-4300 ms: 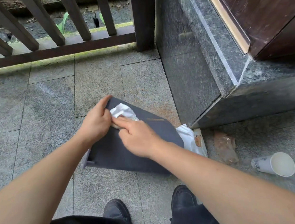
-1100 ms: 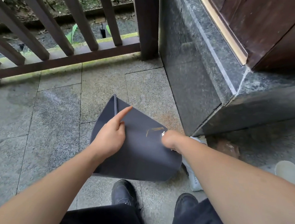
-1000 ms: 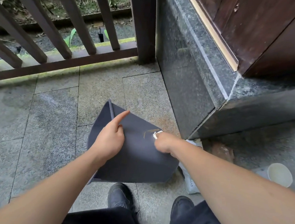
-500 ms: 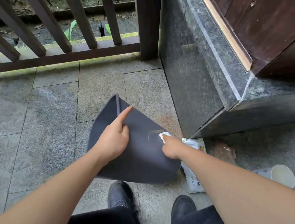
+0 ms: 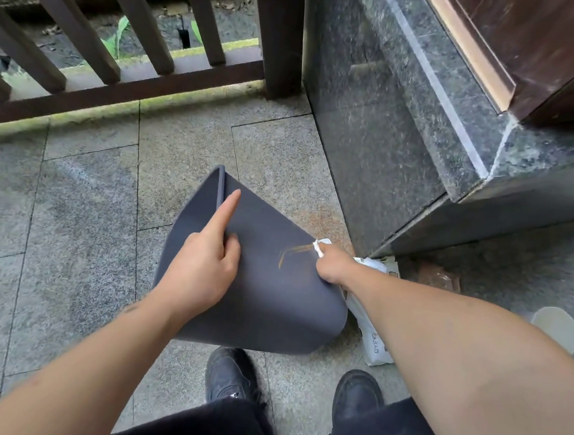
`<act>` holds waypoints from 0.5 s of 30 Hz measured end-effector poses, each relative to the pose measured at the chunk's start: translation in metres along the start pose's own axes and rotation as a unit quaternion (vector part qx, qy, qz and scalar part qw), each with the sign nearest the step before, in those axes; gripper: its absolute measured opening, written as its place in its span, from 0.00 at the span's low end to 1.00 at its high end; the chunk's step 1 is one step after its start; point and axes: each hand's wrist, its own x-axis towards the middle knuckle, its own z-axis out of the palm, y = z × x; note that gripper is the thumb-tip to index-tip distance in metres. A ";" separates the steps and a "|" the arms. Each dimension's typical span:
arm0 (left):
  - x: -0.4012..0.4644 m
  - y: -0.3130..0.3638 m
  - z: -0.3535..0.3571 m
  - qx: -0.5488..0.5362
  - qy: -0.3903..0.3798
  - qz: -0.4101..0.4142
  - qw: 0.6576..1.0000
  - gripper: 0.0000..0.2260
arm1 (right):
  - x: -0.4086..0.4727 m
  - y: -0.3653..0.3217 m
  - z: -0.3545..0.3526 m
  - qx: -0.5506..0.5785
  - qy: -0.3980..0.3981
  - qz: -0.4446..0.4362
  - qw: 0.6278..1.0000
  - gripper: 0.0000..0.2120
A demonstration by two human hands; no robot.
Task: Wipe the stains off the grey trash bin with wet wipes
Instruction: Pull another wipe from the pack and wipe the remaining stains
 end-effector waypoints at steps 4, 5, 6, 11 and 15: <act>0.001 0.004 0.004 -0.003 -0.007 0.005 1.000 0.29 | -0.012 -0.021 -0.007 -0.022 -0.007 -0.058 0.998 0.25; 0.001 0.005 0.005 -0.001 -0.006 0.005 1.000 0.29 | -0.017 -0.027 -0.007 -0.021 -0.006 -0.076 0.997 0.24; 0.001 0.004 0.005 0.001 -0.002 0.004 1.000 0.29 | -0.023 -0.033 -0.007 -0.020 -0.005 -0.093 0.995 0.22; -0.001 0.005 0.004 0.000 0.012 -0.006 1.000 0.29 | -0.065 -0.057 0.000 0.021 0.029 -0.171 0.985 0.25; -0.002 -0.001 0.000 -0.008 0.011 -0.021 1.000 0.28 | -0.107 -0.076 0.006 0.080 -0.014 -0.222 0.972 0.31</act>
